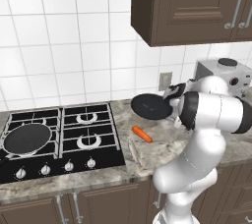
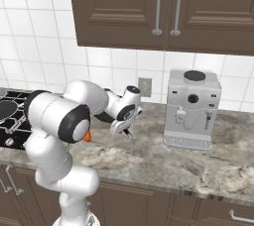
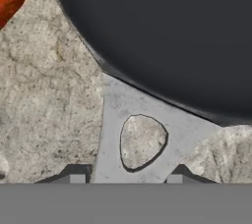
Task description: Place both pans onto different burners. Then place the carrot and the fish on different pans.
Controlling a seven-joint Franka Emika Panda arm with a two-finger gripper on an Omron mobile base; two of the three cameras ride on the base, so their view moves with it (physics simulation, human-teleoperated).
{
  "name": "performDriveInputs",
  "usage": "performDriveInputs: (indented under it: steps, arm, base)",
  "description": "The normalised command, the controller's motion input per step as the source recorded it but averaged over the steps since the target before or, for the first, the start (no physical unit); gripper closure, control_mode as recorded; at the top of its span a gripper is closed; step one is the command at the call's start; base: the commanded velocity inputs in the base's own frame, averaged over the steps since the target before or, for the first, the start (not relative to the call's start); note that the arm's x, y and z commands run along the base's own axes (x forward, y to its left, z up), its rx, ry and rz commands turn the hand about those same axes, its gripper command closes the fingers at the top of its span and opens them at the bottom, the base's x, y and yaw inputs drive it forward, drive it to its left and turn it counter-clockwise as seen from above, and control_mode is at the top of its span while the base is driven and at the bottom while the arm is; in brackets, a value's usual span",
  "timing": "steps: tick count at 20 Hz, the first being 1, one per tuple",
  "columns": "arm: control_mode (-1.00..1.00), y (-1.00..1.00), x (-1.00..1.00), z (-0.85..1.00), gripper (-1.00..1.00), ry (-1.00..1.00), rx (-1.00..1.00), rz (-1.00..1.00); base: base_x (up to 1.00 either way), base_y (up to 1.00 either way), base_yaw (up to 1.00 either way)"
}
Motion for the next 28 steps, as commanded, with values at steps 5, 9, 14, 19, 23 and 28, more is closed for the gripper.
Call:
performDriveInputs:
  steps: [5, 9, 14, 19, 23, 28]
  arm:
    - [-1.00, 0.23, -0.33, 0.28, 1.00, -0.09, 0.00, 0.13]
    - [-1.00, 0.26, -0.38, 0.33, 1.00, -0.09, 0.00, 0.13]
    - [-1.00, 0.38, -0.38, 0.33, 1.00, -0.03, 0.00, 0.11]
    - [-1.00, 0.51, -0.36, 0.25, 1.00, 0.00, 0.00, 0.13]
    - [-1.00, 0.60, -0.37, 0.19, 1.00, 0.00, 0.00, 0.14]
    - [-1.00, 0.62, -0.43, 0.10, 1.00, 0.01, -0.01, 0.11]
  base:
    - [0.00, 0.00, 0.00]
    - [0.00, 0.00, 0.00]
    - [0.00, 0.00, 0.00]
    - [0.00, 0.00, 0.00]
    - [0.00, 0.00, 0.00]
    - [0.00, 0.00, 0.00]
